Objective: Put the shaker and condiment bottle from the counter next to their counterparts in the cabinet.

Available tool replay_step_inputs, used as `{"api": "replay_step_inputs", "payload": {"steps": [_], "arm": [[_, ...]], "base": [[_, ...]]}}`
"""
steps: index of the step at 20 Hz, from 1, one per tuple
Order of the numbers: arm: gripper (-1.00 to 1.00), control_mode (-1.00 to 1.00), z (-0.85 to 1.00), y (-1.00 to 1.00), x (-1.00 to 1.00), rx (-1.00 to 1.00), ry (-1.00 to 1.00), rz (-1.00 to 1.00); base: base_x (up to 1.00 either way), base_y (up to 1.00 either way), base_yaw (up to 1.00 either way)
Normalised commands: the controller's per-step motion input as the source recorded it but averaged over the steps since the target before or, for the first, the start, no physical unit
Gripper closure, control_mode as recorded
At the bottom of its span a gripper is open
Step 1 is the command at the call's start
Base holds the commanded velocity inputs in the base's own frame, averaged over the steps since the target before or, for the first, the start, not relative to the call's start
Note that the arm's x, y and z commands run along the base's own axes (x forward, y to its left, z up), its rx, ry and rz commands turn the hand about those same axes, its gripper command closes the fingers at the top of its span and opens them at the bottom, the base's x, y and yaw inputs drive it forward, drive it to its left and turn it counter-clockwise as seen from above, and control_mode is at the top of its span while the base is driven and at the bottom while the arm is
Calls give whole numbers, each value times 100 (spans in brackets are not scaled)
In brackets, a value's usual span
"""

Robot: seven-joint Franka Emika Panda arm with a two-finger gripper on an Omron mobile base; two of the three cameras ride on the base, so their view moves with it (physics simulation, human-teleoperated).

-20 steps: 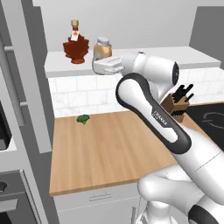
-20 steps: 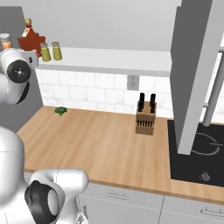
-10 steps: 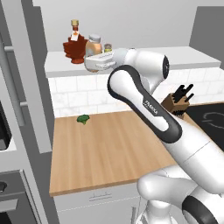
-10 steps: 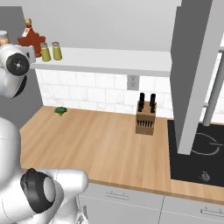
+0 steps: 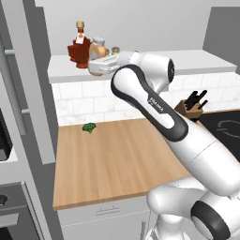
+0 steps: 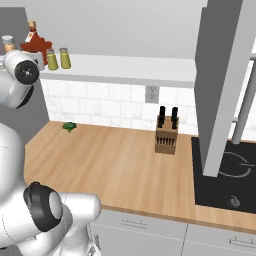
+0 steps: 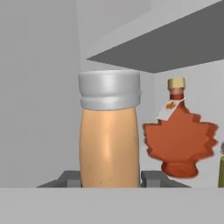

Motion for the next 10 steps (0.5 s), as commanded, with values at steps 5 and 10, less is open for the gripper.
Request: {"api": "replay_step_inputs", "payload": {"steps": [5, 10], "arm": [[100, -100, 0, 41, 9, 0, 0, 0], [100, -100, 0, 25, 14, -1, 2, 0]], "base": [[0, 0, 0], [0, 0, 0]]}}
